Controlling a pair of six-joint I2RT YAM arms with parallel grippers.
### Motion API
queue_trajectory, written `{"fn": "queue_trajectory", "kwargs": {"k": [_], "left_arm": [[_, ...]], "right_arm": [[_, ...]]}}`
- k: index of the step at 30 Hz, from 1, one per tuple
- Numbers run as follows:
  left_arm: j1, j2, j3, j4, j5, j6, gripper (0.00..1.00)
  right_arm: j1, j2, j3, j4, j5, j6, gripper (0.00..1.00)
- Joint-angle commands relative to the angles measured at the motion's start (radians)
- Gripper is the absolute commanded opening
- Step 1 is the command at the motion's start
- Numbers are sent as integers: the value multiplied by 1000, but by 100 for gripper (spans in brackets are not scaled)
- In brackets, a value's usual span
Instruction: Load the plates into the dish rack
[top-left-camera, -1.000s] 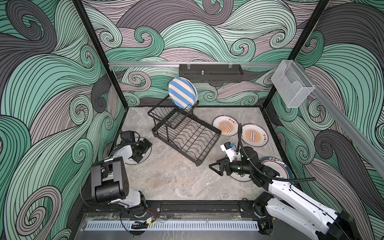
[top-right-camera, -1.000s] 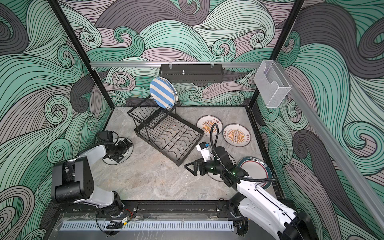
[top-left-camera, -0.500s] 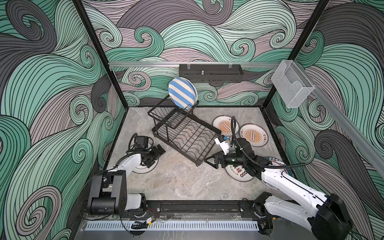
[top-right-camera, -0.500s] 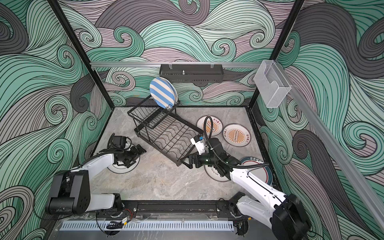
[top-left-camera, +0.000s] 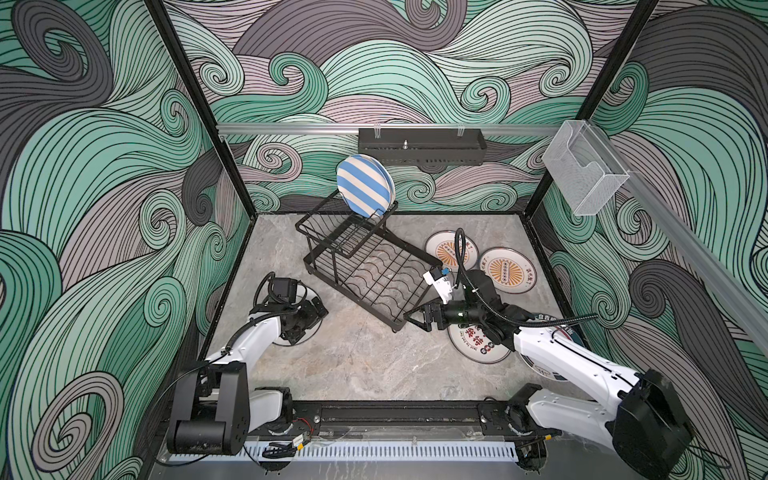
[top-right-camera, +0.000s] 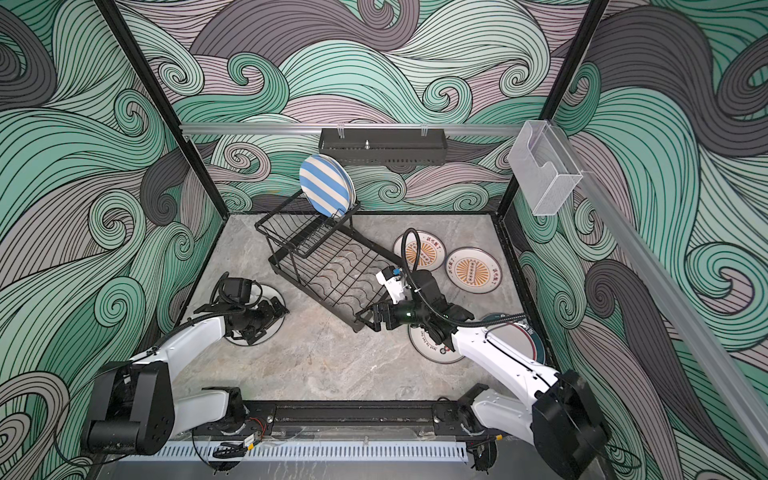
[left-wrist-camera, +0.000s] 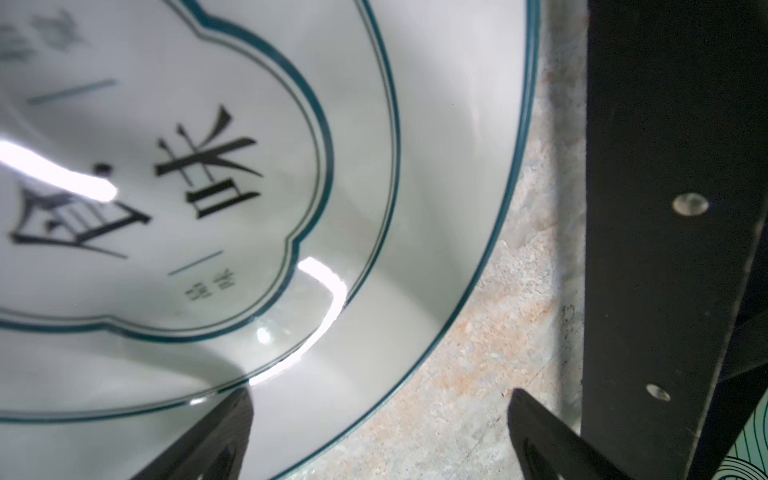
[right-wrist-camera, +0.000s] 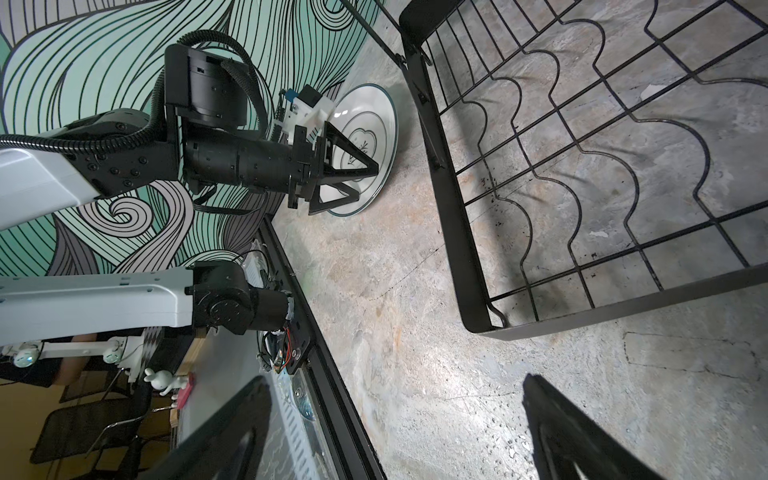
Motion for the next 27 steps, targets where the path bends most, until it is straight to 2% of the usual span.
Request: {"fn": "queue_trajectory", "kwargs": {"k": [1, 8, 16, 22, 27], "left_arm": [[-7, -7, -19, -58, -34, 13, 99], [-6, -7, 15, -59, -86, 28, 99], [-7, 28, 83, -43, -207, 99, 99], [-7, 87, 59, 11, -196, 120, 99], [-8, 79, 28, 18, -158, 108, 99]], "right_arm": [[10, -6, 30, 4, -10, 1, 94], [30, 8, 40, 13, -10, 8, 94], [54, 9, 46, 24, 12, 19, 93], [74, 12, 58, 10, 22, 7, 93], [81, 23, 57, 13, 30, 7, 94]]}}
